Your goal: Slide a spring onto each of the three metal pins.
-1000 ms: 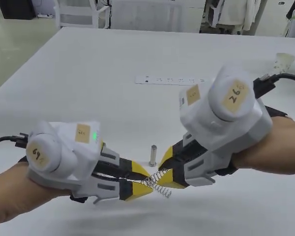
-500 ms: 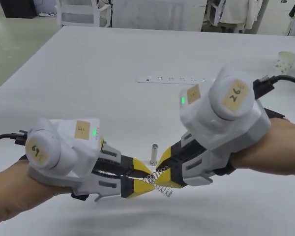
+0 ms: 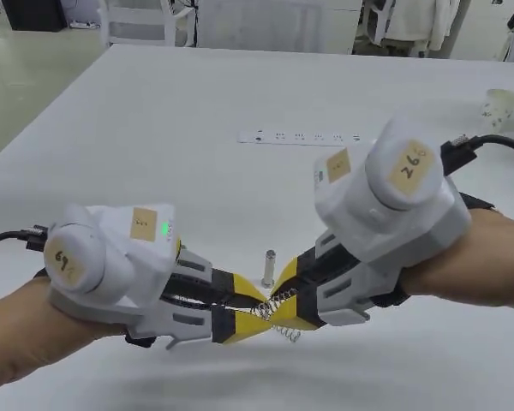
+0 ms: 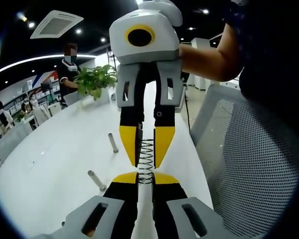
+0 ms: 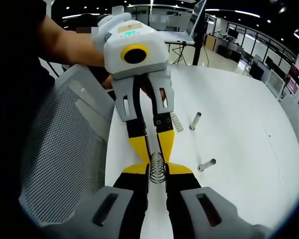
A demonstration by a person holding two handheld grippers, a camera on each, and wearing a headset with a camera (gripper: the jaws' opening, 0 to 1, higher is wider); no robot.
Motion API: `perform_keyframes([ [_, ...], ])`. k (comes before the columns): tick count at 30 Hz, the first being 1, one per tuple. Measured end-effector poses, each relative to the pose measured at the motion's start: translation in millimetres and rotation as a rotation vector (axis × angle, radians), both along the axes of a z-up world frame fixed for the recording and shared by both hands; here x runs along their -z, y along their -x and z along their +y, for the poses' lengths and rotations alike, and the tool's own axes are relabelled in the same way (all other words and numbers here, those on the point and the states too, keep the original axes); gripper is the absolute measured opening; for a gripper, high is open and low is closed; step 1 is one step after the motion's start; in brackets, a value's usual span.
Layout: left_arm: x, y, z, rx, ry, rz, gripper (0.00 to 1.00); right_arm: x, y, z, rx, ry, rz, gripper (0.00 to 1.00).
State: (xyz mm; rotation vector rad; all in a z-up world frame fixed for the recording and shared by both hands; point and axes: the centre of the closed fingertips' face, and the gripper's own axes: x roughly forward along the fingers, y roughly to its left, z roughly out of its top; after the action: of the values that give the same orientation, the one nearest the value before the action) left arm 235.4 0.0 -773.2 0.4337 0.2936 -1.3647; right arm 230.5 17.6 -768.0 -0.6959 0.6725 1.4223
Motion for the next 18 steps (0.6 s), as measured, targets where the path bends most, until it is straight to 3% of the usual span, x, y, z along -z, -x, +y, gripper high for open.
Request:
perform_keyframes([
  [18, -1.4, -0.2, -0.8, -0.001, 0.008, -0.003, 0.01, 1.3, -0.1, -1.0, 0.032, -0.032, 0.042, 0.09],
])
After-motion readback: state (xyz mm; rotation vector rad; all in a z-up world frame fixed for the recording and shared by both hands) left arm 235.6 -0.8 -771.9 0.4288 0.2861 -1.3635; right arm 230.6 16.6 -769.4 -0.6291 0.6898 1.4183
